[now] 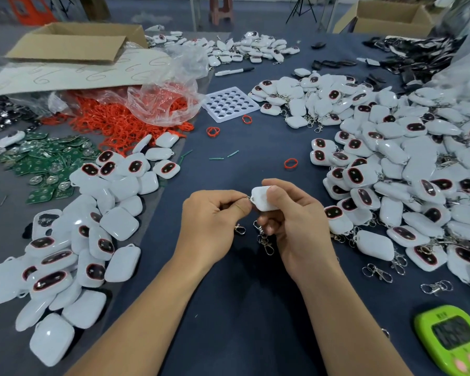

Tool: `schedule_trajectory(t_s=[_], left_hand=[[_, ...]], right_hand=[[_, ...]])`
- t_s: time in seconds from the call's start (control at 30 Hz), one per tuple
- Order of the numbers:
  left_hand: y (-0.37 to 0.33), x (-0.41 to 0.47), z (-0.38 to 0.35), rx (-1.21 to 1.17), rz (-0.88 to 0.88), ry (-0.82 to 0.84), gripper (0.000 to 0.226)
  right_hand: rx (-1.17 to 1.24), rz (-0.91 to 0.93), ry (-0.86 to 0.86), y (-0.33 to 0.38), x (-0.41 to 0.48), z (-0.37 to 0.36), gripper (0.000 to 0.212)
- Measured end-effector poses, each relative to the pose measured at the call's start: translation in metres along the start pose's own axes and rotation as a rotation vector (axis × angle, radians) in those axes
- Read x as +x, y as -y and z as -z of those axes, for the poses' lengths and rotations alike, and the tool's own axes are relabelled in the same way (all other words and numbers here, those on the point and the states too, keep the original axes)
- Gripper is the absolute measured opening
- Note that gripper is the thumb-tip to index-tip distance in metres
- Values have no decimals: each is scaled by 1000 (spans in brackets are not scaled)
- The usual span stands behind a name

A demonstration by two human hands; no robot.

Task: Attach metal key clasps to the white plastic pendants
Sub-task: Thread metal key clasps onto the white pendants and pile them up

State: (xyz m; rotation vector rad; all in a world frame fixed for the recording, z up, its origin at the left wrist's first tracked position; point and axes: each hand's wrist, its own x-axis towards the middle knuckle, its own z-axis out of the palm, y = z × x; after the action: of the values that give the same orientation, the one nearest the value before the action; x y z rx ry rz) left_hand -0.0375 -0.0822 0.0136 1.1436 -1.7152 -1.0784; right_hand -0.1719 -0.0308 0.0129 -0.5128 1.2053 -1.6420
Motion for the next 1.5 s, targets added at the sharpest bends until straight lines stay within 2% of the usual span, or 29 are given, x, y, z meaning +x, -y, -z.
schedule_trajectory(t_s=[0.07, 0.13, 0.23, 0.33, 0.43, 0.5, 0.6, 0.63, 0.73, 0.87, 0.97, 1.1, 1.2, 1.27, 1.4, 1.5], left_hand=[[0, -1, 0, 106, -14, -11, 16], [0, -2, 0, 325, -73, -27, 24], [0, -5, -1, 629, -210, -44, 24], [2, -6, 0, 749, -323, -87, 26], [2, -6, -1, 729, -301, -101, 25], [0, -6, -3, 628, -248, -85, 25], [-3, -4, -4, 195, -48, -2, 19], [-5, -3, -5, 94, 8, 40, 18], [-6, 1, -4, 7, 60, 149, 21], [-5, 4, -2, -90, 69, 180, 24], [-1, 2, -1, 28, 15, 146, 23], [3, -4, -4, 470, -181, 85, 28], [3, -6, -7, 652, -244, 49, 26], [4, -7, -6, 723, -296, 10, 26], [3, -8, -5, 630, -226, 13, 28], [2, -3, -5, 314, -85, 95, 22]], right_hand=[[-104, 105, -48, -2, -2, -1, 16], [-288, 251, -92, -4, -5, -2, 16], [-590, 451, -94, -12, -11, -5, 17], [-628, 479, -77, -14, -13, -7, 16], [-348, 286, -102, -9, -9, -8, 14], [-141, 130, -106, -4, -4, -6, 14], [61, -14, -68, 3, 1, -2, 16], [97, -40, -52, 5, 2, 0, 15], [103, -66, -19, 6, 4, 2, 16], [56, -70, 12, 4, 3, 1, 18], [8, -30, -37, 1, 1, -2, 17], [-159, 145, -115, -4, -2, -3, 13], [-367, 304, -91, -9, -6, -5, 12], [-405, 315, -63, -10, -6, -6, 11], [-214, 157, -75, -5, 1, -4, 16], [-49, 42, -62, 1, 4, 0, 20]])
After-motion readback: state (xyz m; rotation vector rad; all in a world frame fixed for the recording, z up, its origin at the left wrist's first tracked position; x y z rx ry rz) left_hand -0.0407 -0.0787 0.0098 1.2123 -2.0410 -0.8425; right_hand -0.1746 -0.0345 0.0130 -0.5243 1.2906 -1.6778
